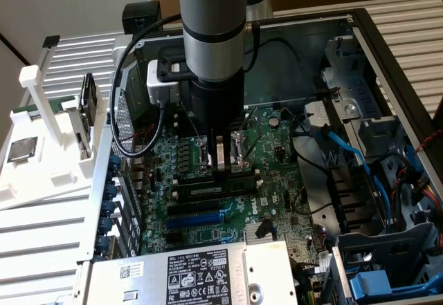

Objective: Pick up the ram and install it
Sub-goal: 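Press down the ram until it locks into place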

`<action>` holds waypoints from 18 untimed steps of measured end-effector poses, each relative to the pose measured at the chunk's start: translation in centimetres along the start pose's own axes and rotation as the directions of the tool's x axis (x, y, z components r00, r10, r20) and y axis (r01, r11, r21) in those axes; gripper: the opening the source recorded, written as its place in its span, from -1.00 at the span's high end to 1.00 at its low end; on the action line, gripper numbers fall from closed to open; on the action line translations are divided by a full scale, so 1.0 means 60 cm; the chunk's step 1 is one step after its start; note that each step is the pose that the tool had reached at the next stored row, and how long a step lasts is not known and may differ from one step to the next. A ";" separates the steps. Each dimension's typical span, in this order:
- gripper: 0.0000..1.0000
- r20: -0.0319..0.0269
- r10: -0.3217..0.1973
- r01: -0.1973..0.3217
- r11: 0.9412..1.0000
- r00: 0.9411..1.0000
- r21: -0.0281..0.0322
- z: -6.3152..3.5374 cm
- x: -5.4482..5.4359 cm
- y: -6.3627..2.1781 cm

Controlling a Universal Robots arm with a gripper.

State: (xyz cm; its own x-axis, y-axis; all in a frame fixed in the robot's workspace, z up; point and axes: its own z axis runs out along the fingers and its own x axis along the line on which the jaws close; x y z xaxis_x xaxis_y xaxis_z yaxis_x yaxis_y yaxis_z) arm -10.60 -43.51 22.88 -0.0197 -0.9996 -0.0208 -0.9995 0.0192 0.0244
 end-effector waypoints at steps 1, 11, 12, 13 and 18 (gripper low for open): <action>0.76 0.000 0.000 0.000 1.000 1.000 0.000 0.000 0.000 0.000; 0.76 0.002 0.000 0.000 1.000 1.000 0.000 0.003 0.000 0.000; 0.76 0.002 0.000 0.000 1.000 1.000 0.000 0.003 0.000 0.000; 0.76 0.002 0.000 0.000 1.000 1.000 0.000 0.003 0.000 0.000; 0.76 0.004 0.000 0.000 1.000 1.000 0.000 0.004 0.000 0.000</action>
State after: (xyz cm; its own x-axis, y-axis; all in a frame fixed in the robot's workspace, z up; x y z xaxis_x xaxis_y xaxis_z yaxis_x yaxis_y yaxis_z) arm -10.60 -43.52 22.64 -0.0197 -0.9995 -0.0243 -0.9995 0.0191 0.0247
